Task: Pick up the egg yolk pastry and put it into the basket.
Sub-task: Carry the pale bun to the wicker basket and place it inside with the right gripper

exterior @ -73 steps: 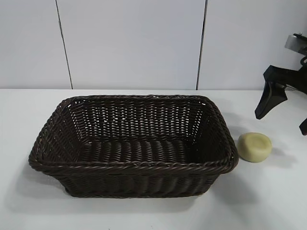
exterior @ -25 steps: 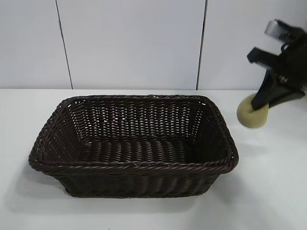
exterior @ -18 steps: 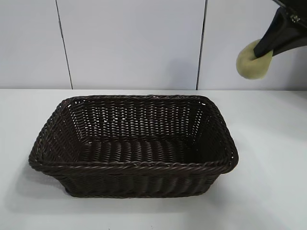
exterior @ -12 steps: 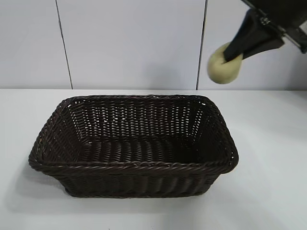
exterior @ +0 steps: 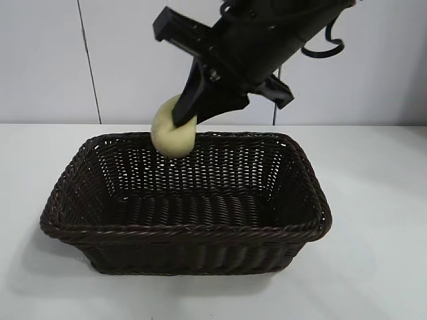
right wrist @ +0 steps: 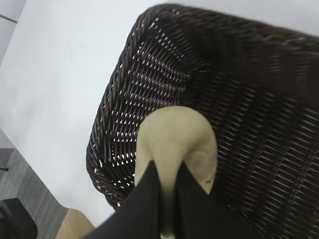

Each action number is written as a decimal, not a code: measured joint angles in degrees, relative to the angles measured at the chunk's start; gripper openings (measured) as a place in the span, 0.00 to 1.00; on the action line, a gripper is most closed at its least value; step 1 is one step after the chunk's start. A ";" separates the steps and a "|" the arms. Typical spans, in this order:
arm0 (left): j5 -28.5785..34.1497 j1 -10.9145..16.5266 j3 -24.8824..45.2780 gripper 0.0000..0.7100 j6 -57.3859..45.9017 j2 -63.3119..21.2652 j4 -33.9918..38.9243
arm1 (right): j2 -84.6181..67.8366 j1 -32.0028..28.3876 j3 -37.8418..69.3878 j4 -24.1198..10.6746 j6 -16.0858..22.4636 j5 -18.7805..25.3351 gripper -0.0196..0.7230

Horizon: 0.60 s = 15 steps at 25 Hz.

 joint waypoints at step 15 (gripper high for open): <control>0.00 0.00 0.00 0.83 0.06 0.00 0.00 | 9.65 0.00 0.00 -3.67 7.49 -2.78 0.34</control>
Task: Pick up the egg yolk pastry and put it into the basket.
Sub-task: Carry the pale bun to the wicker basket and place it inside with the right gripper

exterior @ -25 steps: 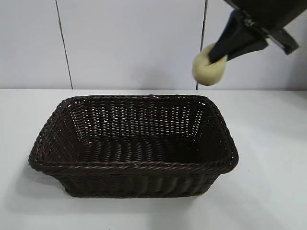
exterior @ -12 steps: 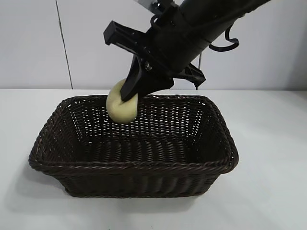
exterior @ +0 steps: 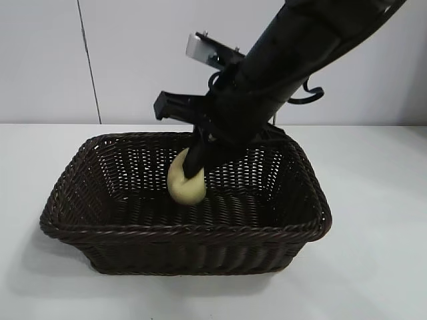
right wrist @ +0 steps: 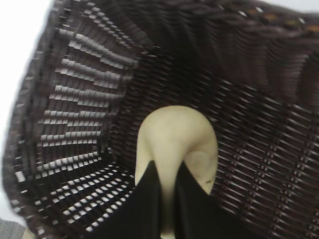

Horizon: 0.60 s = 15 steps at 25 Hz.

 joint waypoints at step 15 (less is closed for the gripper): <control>0.00 0.00 0.00 0.83 0.00 -0.01 0.00 | -5.26 0.00 -8.47 -2.45 2.00 9.84 0.92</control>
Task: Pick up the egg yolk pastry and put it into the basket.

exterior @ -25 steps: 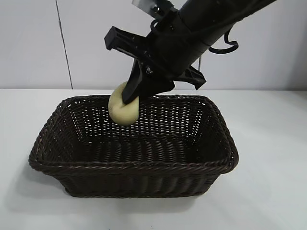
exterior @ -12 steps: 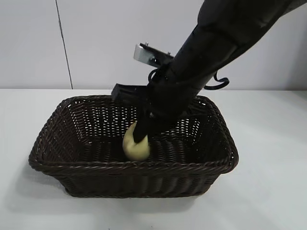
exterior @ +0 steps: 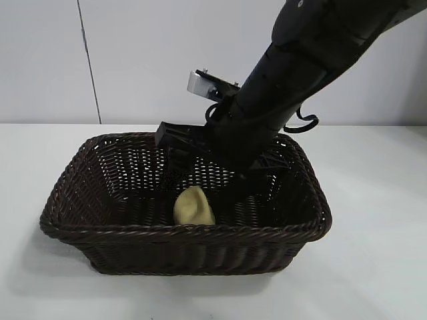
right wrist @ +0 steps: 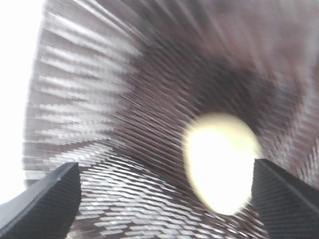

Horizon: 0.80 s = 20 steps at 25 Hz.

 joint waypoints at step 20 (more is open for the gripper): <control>0.00 0.00 0.00 0.83 0.00 0.00 0.00 | -0.36 -16.63 -11.76 -31.69 17.07 19.38 0.92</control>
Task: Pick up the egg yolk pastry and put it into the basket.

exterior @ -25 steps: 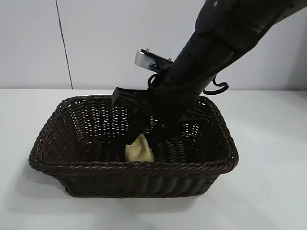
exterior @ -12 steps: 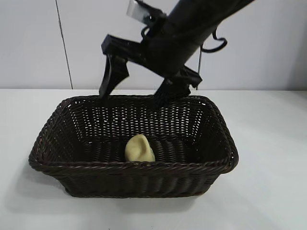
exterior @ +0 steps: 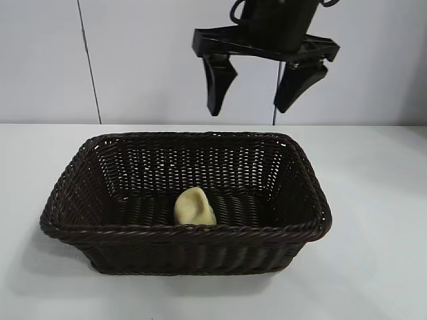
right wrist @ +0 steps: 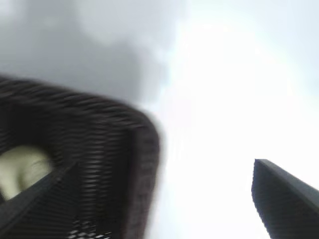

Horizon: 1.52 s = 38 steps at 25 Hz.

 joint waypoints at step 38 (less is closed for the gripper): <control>0.00 0.00 0.00 0.83 0.00 0.00 0.00 | -49.83 -13.55 48.95 1.86 -7.23 4.18 0.92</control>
